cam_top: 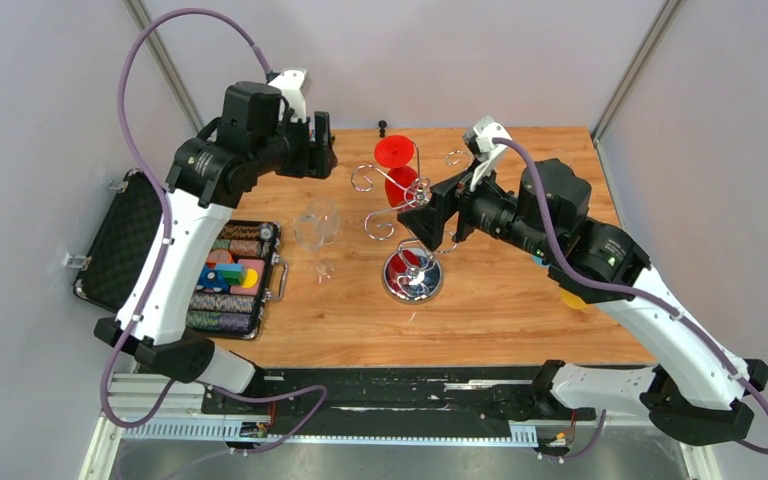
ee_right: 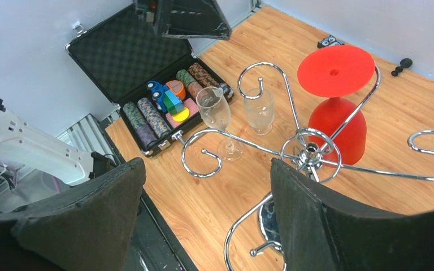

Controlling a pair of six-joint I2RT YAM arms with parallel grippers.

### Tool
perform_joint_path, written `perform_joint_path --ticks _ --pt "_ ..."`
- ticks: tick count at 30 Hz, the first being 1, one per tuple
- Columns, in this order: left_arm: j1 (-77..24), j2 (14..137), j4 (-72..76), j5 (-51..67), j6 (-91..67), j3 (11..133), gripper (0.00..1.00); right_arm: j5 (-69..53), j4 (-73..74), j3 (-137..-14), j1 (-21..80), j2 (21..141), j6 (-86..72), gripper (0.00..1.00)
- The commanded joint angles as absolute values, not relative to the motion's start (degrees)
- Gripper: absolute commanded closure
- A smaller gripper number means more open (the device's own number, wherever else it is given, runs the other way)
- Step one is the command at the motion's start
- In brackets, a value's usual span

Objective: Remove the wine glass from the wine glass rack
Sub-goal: Pick up the wine glass from the wine rack.

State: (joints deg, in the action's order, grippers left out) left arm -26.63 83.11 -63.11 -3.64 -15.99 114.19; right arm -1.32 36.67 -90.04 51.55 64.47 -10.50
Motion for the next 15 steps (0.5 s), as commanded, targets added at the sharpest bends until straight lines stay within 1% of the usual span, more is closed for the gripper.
perform_joint_path --ticks 1,6,15 --pt "-24.9 85.2 -55.2 7.5 -19.4 116.0 0.23 -0.8 36.6 -89.6 51.3 61.3 -12.2 0.2" --pt "-23.6 87.5 -47.5 19.8 -23.8 114.7 0.22 -0.3 36.7 -87.4 51.4 58.9 -12.8 0.2" --pt "-20.7 93.2 -40.2 30.8 -29.8 113.2 0.21 0.0 37.1 -85.8 51.4 56.6 -12.0 0.19"
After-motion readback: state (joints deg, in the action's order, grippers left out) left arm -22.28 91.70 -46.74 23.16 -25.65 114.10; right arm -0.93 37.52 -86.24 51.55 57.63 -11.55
